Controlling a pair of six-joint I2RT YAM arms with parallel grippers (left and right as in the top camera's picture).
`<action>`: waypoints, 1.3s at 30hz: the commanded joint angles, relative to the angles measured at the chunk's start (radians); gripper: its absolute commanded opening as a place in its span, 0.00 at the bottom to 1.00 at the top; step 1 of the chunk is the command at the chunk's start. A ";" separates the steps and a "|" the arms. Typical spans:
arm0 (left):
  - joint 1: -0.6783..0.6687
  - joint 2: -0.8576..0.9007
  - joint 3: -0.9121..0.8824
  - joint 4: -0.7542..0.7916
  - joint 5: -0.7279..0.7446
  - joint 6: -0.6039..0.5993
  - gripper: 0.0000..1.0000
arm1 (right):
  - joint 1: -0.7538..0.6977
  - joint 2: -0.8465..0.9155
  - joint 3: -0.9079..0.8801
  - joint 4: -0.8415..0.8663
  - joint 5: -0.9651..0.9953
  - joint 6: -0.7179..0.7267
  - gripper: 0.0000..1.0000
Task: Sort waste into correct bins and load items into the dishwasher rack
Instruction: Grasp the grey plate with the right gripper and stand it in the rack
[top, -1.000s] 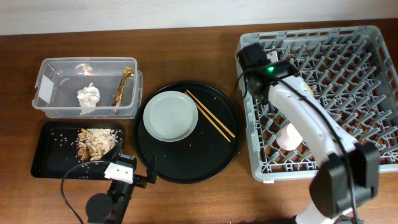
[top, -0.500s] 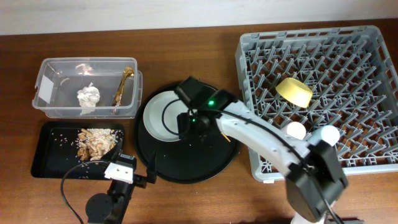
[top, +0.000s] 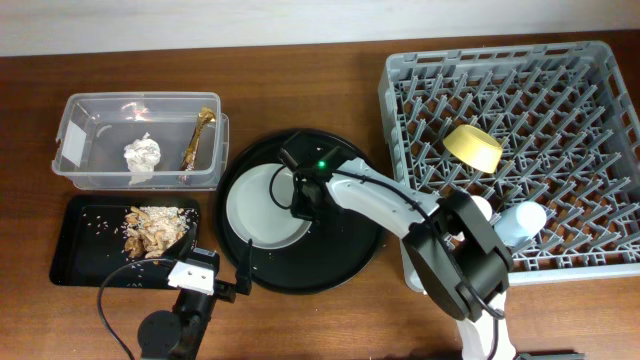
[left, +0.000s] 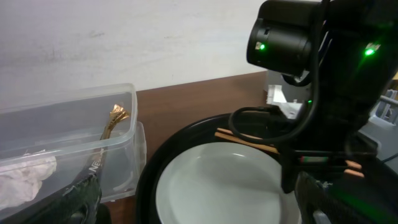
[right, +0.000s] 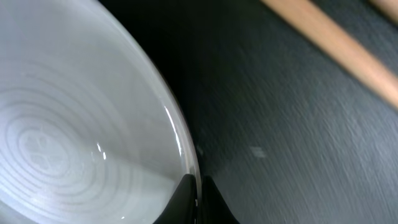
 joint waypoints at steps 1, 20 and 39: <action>0.007 -0.005 -0.008 0.006 0.010 0.013 0.99 | -0.019 -0.150 0.005 -0.051 0.119 -0.110 0.04; 0.006 -0.005 -0.008 0.006 0.010 0.013 0.99 | -0.661 -0.563 0.004 -0.142 1.137 -0.623 0.04; 0.007 -0.005 -0.008 0.006 0.010 0.013 0.99 | -0.457 -0.332 0.004 -0.080 1.112 -0.828 0.66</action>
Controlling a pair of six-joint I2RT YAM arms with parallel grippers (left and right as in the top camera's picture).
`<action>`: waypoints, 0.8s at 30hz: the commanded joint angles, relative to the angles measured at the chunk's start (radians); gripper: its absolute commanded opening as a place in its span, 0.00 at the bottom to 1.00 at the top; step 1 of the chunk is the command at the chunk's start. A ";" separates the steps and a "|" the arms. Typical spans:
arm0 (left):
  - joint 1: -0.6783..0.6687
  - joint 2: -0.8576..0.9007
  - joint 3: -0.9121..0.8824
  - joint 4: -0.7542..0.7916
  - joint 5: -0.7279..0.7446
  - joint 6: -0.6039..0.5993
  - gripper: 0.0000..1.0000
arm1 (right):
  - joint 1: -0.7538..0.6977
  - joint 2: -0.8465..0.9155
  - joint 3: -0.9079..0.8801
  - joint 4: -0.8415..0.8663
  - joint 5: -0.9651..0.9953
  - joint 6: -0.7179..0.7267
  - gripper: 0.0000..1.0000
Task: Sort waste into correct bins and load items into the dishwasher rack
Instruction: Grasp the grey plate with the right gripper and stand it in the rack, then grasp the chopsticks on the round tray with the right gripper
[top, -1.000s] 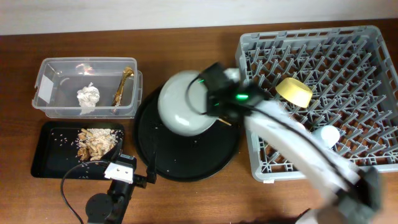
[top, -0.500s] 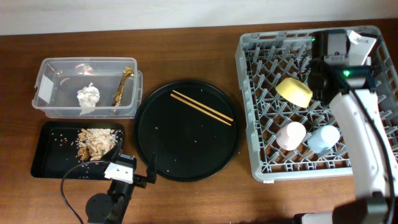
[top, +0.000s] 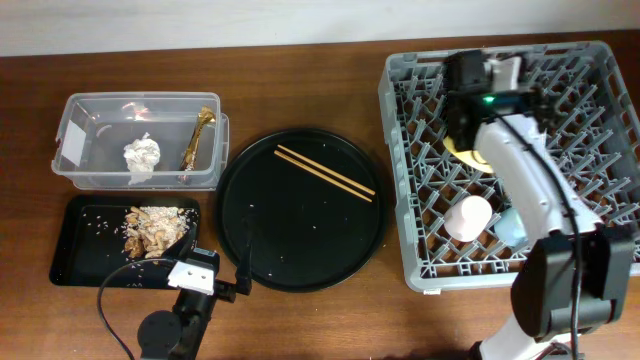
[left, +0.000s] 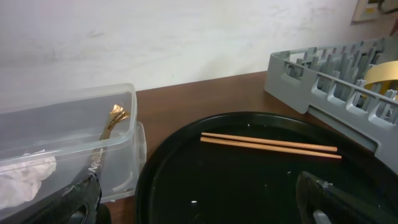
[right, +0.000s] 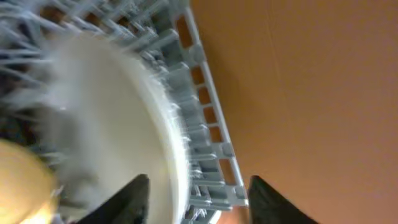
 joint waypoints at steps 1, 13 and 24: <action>0.006 -0.005 -0.008 0.006 0.010 0.012 0.99 | 0.117 -0.050 0.009 -0.062 -0.124 0.063 0.71; 0.006 -0.005 -0.008 0.006 0.010 0.012 1.00 | 0.497 -0.028 0.110 -0.212 -1.115 0.294 0.66; 0.007 -0.005 -0.008 0.006 0.010 0.013 0.99 | 0.433 0.303 0.110 0.019 -0.929 0.045 0.52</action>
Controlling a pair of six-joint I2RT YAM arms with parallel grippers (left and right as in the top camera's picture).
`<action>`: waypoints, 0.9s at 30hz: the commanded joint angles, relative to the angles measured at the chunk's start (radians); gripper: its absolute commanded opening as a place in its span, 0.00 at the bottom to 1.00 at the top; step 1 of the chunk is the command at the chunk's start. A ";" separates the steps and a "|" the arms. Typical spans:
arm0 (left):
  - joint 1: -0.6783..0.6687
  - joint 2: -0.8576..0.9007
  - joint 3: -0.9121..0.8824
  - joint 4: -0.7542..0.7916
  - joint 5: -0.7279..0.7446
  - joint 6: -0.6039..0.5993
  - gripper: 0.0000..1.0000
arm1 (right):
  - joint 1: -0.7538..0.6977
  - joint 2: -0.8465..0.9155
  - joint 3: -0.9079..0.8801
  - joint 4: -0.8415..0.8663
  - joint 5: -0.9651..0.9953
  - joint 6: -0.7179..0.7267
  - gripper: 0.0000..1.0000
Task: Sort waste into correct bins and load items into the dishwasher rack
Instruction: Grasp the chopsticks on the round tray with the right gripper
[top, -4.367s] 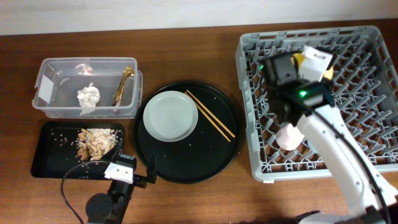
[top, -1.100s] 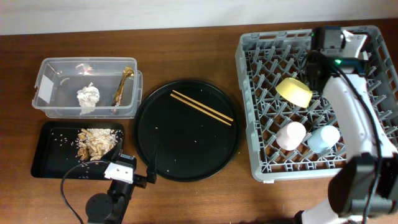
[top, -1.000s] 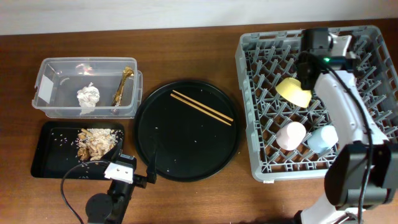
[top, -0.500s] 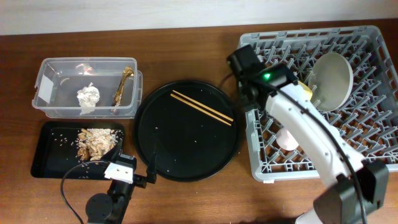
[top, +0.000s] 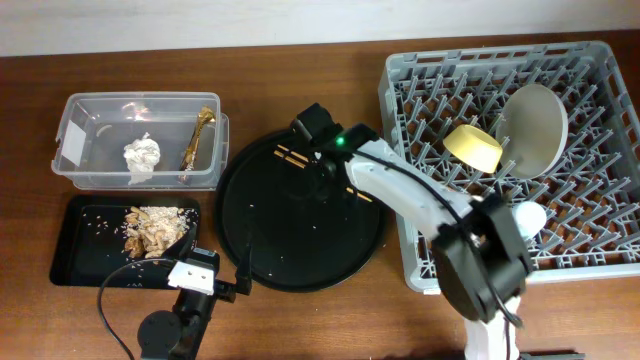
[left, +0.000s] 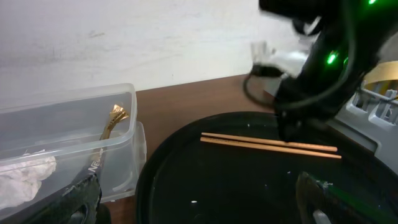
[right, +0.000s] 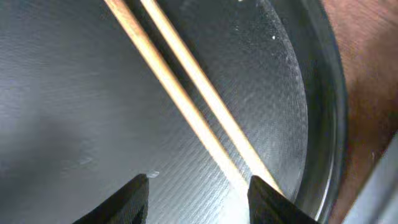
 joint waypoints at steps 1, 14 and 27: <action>0.007 -0.005 -0.008 0.006 0.010 0.012 0.99 | -0.049 0.090 0.012 0.031 0.033 -0.177 0.52; 0.006 -0.005 -0.008 0.006 0.010 0.012 0.99 | -0.065 0.116 -0.056 0.032 -0.126 -0.245 0.30; 0.006 -0.005 -0.008 0.006 0.010 0.012 0.99 | -0.063 0.089 -0.070 -0.097 -0.332 -0.080 0.04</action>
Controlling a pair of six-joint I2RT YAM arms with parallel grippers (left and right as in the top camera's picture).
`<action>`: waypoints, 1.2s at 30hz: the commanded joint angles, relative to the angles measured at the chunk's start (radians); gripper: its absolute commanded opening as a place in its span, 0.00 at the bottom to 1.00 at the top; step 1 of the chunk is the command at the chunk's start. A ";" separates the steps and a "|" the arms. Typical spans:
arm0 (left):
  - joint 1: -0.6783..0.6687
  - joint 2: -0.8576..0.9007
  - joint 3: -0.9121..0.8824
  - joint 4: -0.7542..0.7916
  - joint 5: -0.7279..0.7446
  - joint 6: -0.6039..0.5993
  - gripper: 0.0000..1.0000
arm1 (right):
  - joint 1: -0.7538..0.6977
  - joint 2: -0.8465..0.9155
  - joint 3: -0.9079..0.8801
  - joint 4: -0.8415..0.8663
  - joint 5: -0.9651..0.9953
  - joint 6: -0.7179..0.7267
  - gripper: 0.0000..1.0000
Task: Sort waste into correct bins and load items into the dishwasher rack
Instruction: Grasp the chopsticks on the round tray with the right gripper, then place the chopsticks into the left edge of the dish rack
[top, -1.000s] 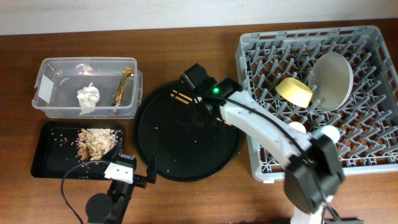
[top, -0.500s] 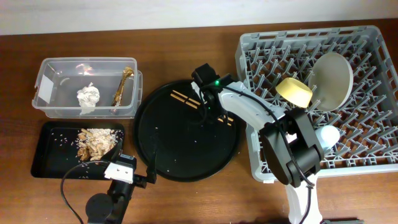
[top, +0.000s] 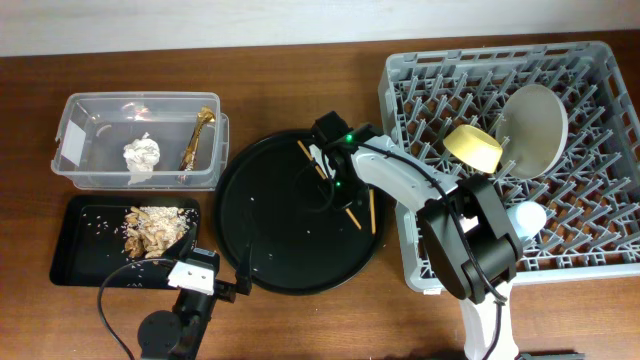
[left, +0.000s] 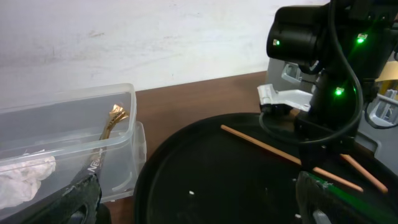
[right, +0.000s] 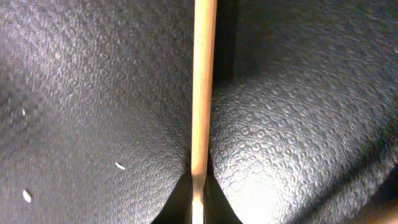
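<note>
Two wooden chopsticks lie on the round black tray (top: 270, 250). My right gripper (right: 198, 202) is down on the tray (right: 93, 93), shut on one chopstick (right: 203, 81), which runs diagonally under the wrist (top: 337, 183). The second chopstick (top: 372, 212) lies apart near the tray's right edge. The grey dishwasher rack (top: 400, 75) holds a white bowl (top: 535, 130) on edge, a yellow bowl (top: 472, 147) and a white cup (top: 525, 218). My left gripper (left: 199, 202) rests open at the tray's near edge, its fingers (left: 78, 199) wide apart.
A clear bin (top: 75, 110) at the left holds a crumpled paper wad (top: 142, 153) and a gold wrapper (top: 198, 140). Below it a black rectangular tray (top: 70, 260) holds food scraps (top: 155, 228). The left arm's base and cable sit at the front edge.
My right gripper was open over the two side-by-side chopsticks; now it is shut on one. The chopsticks have turned and separated, one lying near the tray's right edge.
My right gripper was shut on the rim of the white bowl on the tray. Then it was over the rack's back with the bowl, the tray bare but for chopsticks. Then the bowl stood in the rack and the gripper was back above the chopsticks, now gripping one.
</note>
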 joint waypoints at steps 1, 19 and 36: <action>0.006 -0.005 -0.008 0.006 0.010 0.012 0.99 | 0.009 -0.032 -0.019 -0.049 -0.180 0.098 0.04; 0.006 -0.005 -0.008 0.006 0.010 0.013 0.99 | -0.209 -0.375 -0.016 -0.227 0.206 0.374 0.08; 0.006 -0.005 -0.008 0.006 0.010 0.012 0.99 | 0.035 -0.352 -0.014 -0.037 -0.138 0.419 0.46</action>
